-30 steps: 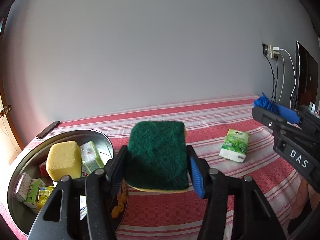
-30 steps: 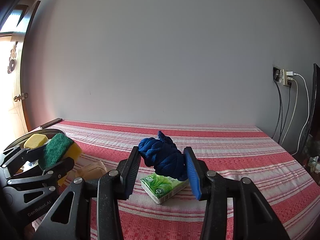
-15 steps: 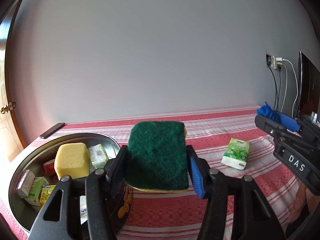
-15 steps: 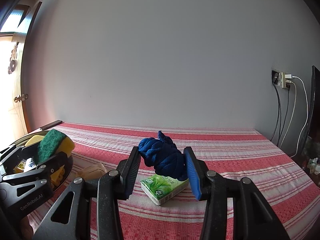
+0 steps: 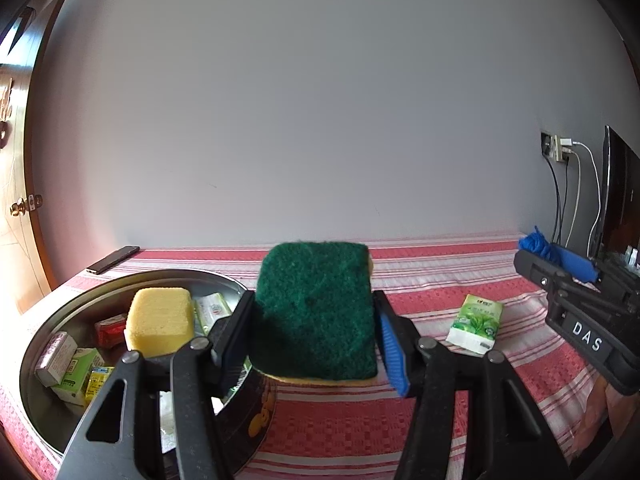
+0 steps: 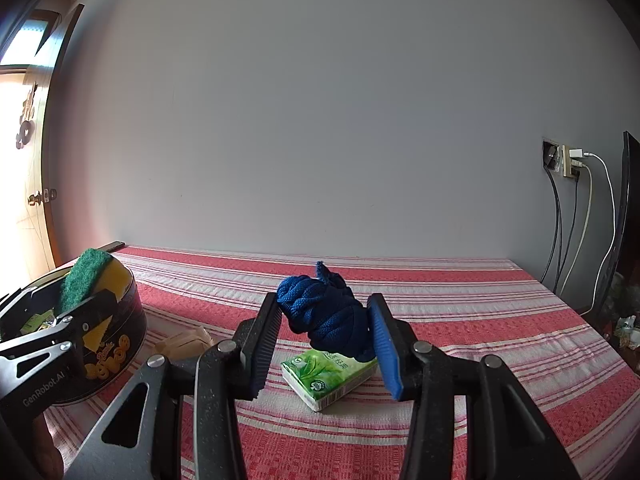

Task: Organize objects
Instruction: 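Lift and carry the scouring pad and blue cloth over the silver tin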

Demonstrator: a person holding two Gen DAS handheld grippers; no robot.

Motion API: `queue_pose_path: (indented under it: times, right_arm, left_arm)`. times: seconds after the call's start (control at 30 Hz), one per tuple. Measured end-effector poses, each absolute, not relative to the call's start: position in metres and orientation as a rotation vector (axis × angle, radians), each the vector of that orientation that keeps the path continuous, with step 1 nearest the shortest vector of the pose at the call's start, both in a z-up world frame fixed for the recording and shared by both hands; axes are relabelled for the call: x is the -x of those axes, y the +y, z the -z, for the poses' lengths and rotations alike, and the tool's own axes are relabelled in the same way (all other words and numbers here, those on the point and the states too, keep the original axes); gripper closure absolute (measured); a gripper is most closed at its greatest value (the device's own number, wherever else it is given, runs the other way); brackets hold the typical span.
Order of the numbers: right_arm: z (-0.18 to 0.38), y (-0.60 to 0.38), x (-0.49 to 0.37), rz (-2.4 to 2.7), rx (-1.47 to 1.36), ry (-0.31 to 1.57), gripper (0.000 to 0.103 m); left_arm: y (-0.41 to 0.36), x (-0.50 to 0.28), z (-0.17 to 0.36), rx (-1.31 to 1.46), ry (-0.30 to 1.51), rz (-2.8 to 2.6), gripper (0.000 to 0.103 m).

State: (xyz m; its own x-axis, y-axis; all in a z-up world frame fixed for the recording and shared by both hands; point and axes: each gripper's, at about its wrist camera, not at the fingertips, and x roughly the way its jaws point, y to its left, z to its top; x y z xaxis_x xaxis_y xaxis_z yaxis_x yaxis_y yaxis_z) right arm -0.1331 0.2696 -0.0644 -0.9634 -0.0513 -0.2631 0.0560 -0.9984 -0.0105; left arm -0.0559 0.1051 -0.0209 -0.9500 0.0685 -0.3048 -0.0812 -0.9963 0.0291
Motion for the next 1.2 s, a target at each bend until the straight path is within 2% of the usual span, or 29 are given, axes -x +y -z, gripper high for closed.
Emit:
queue_pose_path:
  times: [0.53,0.93,1.2]
  right_arm:
    - [0.062,0.251,0.131,2.999,-0.419,0.059,0.056]
    - [0.028,0.189,0.136,2.835,-0.364,0.138,0.056]
    - [0.018,0.146,0.147,2.716,-0.365,0.162,0.056]
  left_arm:
    - [0.093,0.038,0.004,0.356,0.089,-3.086,0.046]
    - [0.029,0.030,-0.019,0.367,0.062,-3.221,0.046]
    - [-0.022,0.039,-0.016,0.487,0.047,-3.331,0.046]
